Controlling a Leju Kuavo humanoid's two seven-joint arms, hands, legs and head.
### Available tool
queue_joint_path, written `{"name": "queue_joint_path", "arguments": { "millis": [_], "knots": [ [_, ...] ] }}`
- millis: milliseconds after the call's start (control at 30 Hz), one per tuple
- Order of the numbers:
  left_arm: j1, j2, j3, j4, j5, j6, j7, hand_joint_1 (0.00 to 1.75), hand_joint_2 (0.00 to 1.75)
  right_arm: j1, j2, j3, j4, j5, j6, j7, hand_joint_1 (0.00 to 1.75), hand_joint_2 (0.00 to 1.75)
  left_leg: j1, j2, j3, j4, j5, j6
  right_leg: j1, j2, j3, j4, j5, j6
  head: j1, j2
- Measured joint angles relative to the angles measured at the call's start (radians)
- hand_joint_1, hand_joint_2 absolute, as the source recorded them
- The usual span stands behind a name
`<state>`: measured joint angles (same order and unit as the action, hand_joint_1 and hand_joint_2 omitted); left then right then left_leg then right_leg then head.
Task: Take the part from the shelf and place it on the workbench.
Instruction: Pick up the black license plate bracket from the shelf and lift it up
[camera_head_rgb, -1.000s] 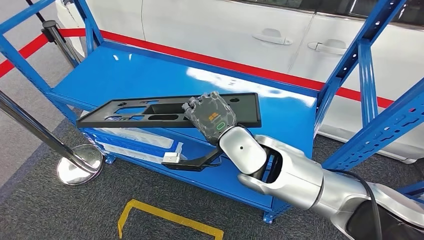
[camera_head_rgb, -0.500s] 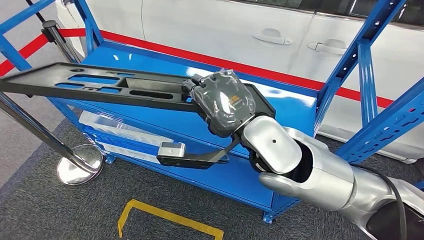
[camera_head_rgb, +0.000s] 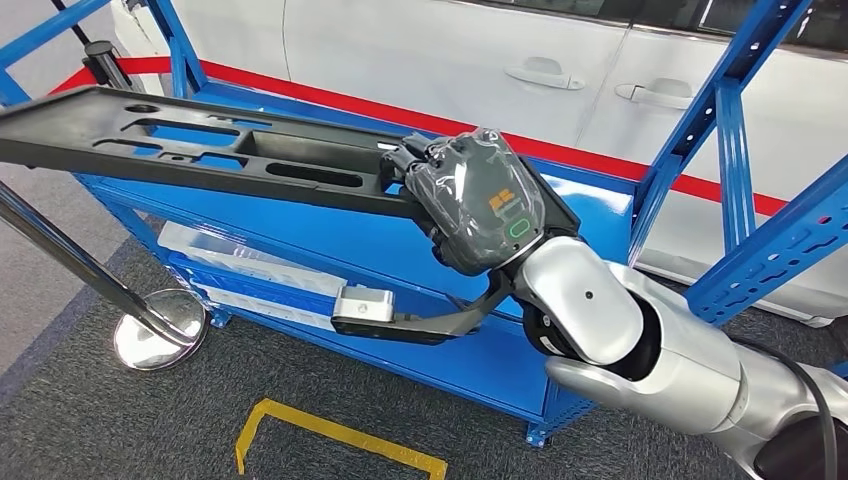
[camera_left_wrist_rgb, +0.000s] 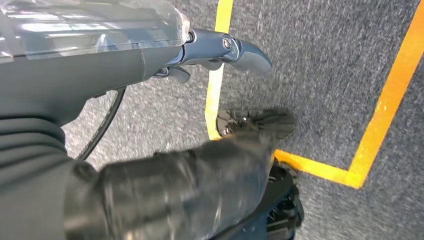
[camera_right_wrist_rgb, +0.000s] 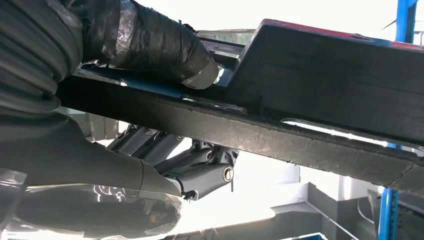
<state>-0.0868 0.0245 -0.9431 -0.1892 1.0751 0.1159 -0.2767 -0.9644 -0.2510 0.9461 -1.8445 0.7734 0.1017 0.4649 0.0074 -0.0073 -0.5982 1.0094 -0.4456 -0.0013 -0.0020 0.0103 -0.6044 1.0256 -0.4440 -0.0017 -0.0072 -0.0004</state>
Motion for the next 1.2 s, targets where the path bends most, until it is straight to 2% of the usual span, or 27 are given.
{"name": "queue_joint_path", "arguments": {
  "millis": [467, 1000, 1200],
  "knots": [
    [-0.001, 0.002, -0.002, 0.000, 0.002, 0.031, 0.005, 0.00, 0.00, 0.076, -0.027, -0.030, -0.043, 0.037, 0.000, -0.010, 1.75, 1.75, 0.000, 0.000, 0.000, 0.000, 0.000, 0.000, 0.000, 0.000, 0.000, 0.000, 0.000, 0.000, 0.000, 0.000],
    [-0.002, 0.002, -0.003, 0.000, 0.000, 0.044, 0.008, 0.00, 0.00, 0.095, -0.036, -0.046, -0.060, 0.051, -0.001, -0.016, 1.75, 1.75, 0.000, 0.000, 0.000, 0.000, 0.000, 0.000, 0.000, 0.000, 0.000, 0.000, 0.000, 0.000, 0.000, 0.000],
    [-0.002, 0.003, -0.003, 0.000, -0.003, 0.051, 0.014, 0.00, 0.00, 0.101, -0.038, -0.050, -0.070, 0.104, -0.003, -0.021, 1.75, 1.75, 0.000, 0.000, 0.000, 0.000, 0.000, 0.000, 0.000, 0.000, 0.000, 0.000, 0.000, 0.000, 0.000, 0.000]
  ]
}}
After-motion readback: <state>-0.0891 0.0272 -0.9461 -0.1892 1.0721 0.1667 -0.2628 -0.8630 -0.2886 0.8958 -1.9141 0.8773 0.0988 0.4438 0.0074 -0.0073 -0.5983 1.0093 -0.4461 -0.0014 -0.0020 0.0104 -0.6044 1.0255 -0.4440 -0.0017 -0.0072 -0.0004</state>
